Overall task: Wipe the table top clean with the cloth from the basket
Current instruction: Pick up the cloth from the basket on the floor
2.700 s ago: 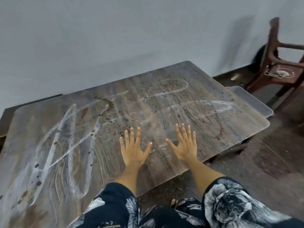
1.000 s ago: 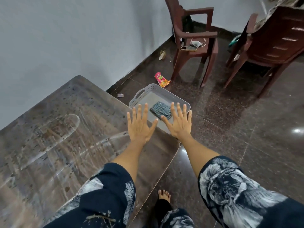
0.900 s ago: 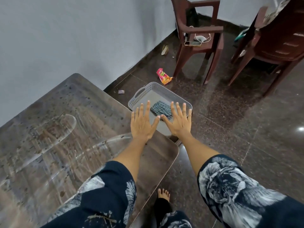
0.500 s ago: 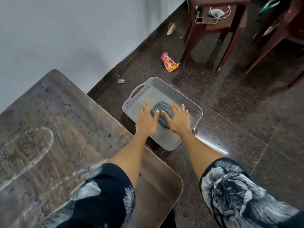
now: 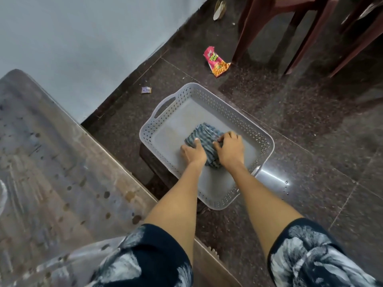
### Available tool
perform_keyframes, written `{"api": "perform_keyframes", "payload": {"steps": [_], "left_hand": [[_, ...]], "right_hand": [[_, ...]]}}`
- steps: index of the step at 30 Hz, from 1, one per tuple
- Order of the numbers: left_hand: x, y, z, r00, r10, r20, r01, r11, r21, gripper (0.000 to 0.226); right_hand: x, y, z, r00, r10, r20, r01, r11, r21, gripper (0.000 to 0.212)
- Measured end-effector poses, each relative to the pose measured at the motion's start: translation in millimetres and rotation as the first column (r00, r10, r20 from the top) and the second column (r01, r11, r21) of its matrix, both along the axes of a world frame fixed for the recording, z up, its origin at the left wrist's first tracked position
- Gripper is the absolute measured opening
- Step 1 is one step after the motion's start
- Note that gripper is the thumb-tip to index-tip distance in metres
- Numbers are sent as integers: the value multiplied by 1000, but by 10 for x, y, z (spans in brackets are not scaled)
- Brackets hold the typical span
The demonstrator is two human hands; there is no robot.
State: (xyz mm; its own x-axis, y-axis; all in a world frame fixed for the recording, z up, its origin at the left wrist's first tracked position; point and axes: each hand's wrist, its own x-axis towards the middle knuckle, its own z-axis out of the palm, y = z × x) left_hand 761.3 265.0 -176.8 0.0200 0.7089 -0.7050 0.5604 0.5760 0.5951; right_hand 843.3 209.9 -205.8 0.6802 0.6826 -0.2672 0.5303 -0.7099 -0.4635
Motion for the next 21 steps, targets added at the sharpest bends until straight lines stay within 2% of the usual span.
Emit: {"api": "perform_keyframes", "payload": {"steps": [4,9,12,17,21], "left_hand": [[96,5,-88,999,27,-27,-28,999,-17,56],[136,-1,-163,999,35,-27,-37,997,-72,36],[187,-38,-137,999,52,5,-52,996,-73,38],[271,-78,117,980,177,88,-168,981,-97,36],[230,-24,303,970,194,143,-187,980,-62,37]], "right_hand": [[-1,-2,-38,997,49,62,-50,999,9,26],[-8,-37,-59,988,82,129,-84,996,9,25],[16,-30,-41,986,87,144,-87,996,-2,24],[5,-60,74,1000,-15,2,15,995,94,14],[-28,-103,295,990,-70,-121,94,974,207,17]]}}
